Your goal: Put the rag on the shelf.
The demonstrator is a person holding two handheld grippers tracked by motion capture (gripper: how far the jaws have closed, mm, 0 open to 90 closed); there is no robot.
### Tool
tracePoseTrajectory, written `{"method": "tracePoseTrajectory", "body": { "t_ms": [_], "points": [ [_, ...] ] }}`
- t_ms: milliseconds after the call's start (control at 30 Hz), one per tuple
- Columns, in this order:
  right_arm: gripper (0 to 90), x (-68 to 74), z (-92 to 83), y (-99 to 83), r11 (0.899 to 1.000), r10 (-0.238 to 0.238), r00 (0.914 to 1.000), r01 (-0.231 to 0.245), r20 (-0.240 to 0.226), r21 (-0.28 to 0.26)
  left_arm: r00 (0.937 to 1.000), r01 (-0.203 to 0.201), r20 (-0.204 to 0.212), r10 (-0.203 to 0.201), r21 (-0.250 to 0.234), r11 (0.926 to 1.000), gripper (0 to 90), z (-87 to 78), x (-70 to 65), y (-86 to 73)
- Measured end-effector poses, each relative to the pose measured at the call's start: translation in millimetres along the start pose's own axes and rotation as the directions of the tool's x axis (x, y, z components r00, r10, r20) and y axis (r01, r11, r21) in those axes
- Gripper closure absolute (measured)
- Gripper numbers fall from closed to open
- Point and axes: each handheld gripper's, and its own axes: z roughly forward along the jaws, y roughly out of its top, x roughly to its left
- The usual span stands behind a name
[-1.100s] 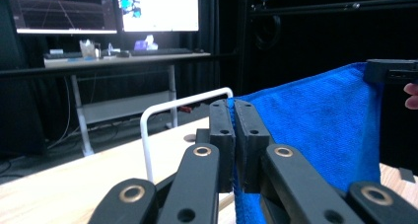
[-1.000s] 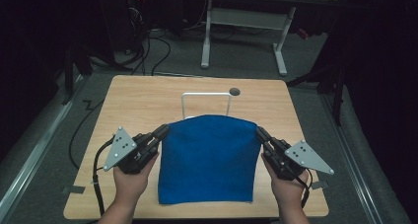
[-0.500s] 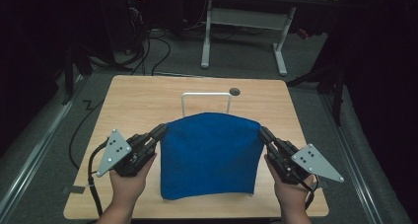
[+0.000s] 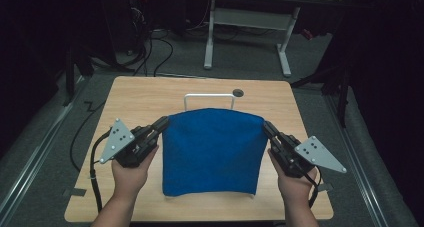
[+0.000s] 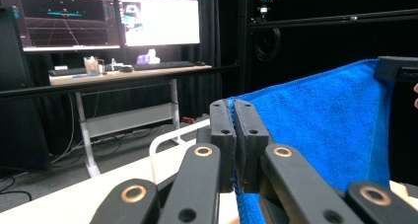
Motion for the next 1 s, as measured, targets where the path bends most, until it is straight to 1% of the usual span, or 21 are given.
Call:
{"method": "tracePoseTrajectory", "body": {
  "t_ms": [33,100,133,167,233,300,433,467,567,700,767,933,1000],
  "points": [
    [88.2,-1.8,2.6,0.7,1.000,0.003,1.0000,-0.003,-0.003,0.004,1.0000,0.002,-0.002,-0.002,0.003,1.0000,88.2,1.8,1.8,1.9],
    [88.2,-4.0,7.7,2.1,1.000,-0.015,0.9999,0.015,-0.003,0.018,1.0000,0.005,-0.008,-0.005,0.006,1.0000,88.3,4.6,4.9,5.0],
    [88.2,-5.2,9.9,2.7,1.000,-0.016,0.9999,0.016,-0.006,0.020,0.9999,0.003,-0.013,-0.003,0.008,1.0000,88.3,6.0,6.5,6.1],
    [88.2,-6.9,11.8,3.4,1.000,-0.015,0.9998,0.015,-0.012,0.020,0.9998,0.001,-0.018,-0.001,0.011,0.9999,88.3,7.7,8.1,6.9],
    [88.2,-9.4,16.5,4.5,1.000,-0.011,0.9999,0.011,-0.010,0.018,0.9997,0.006,-0.022,-0.006,0.023,0.9997,88.3,12.0,11.7,8.8],
    [88.2,-12.3,20.4,6.7,1.000,-0.010,0.9999,0.010,-0.005,0.015,0.9995,-0.005,-0.030,0.006,0.026,0.9997,88.4,14.7,13.9,11.3],
    [88.3,-18.5,27.7,11.0,1.000,0.003,1.0000,-0.003,0.006,0.008,0.9992,-0.008,-0.039,0.009,0.029,0.9996,88.4,23.4,20.7,17.3],
    [88.2,-20.0,29.8,11.9,1.000,0.012,0.9999,-0.012,0.005,0.010,0.9989,-0.015,-0.045,0.016,0.034,0.9993,88.4,26.9,22.9,18.8],
    [88.3,-24.2,35.8,15.0,1.000,0.026,0.9996,-0.027,0.013,0.016,0.9984,-0.017,-0.053,0.020,0.049,0.9986,88.4,35.2,29.1,21.2],
    [88.2,-29.9,45.5,18.5,0.999,0.030,0.9994,-0.030,0.019,0.029,0.9974,-0.029,-0.064,0.034,0.072,0.9969,88.3,48.2,37.8,23.8],
    [88.3,-33.6,51.1,20.1,0.999,0.040,0.9989,-0.040,0.026,0.035,0.9967,-0.035,-0.071,0.040,0.078,0.9963,88.4,54.3,42.3,25.3],
    [88.3,-42.4,70.2,23.4,0.998,0.036,0.9983,-0.038,0.046,0.054,0.9953,-0.032,-0.088,0.042,0.106,0.9938,88.3,71.1,55.6,25.9],
    [88.3,-47.9,78.5,24.0,0.997,0.047,0.9974,-0.051,0.054,0.066,0.9938,-0.036,-0.100,0.048,0.120,0.9921,88.3,78.2,60.7,25.2]
  ]
}}
